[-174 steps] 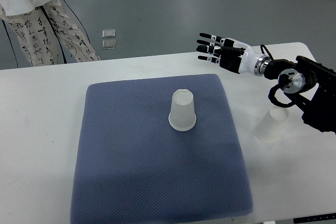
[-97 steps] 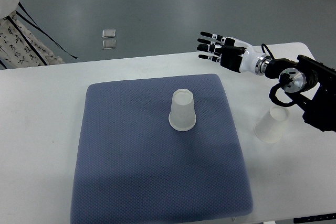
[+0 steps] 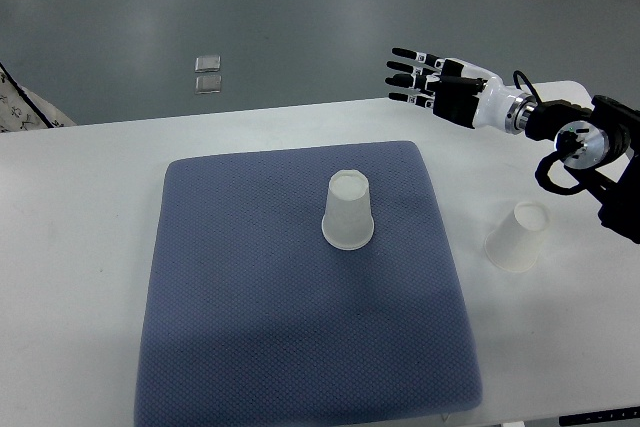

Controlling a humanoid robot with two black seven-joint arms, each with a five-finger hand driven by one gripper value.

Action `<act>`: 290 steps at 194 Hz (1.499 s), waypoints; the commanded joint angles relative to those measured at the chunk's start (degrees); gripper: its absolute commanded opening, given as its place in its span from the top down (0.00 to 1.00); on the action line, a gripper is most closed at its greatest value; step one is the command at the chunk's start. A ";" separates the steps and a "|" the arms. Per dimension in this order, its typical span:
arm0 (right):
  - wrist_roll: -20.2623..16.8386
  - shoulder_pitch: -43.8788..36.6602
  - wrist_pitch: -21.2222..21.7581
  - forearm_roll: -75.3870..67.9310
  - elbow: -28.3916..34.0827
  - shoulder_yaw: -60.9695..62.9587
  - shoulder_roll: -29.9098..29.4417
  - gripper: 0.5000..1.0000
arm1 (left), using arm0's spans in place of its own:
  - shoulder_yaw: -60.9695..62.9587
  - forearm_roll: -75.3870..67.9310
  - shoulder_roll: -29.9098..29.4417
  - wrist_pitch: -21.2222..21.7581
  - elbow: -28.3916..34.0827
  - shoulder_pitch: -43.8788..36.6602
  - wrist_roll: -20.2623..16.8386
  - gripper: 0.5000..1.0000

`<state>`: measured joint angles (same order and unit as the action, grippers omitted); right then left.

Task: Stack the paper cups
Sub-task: 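Move the right hand outward and rotate it palm-down above the loose cup, then lower the right hand onto the loose white paper cup and grasp it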

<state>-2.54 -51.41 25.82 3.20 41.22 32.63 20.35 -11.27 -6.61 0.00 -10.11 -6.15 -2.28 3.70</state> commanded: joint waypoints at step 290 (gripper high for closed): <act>13.62 2.37 -3.58 74.67 37.44 -13.74 36.43 0.15 | 0.02 0.02 0.00 0.00 0.00 0.00 0.00 0.00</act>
<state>11.02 -50.37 25.01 76.44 78.46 20.37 57.37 -11.25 -6.64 0.00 -10.11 -6.15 -2.28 3.69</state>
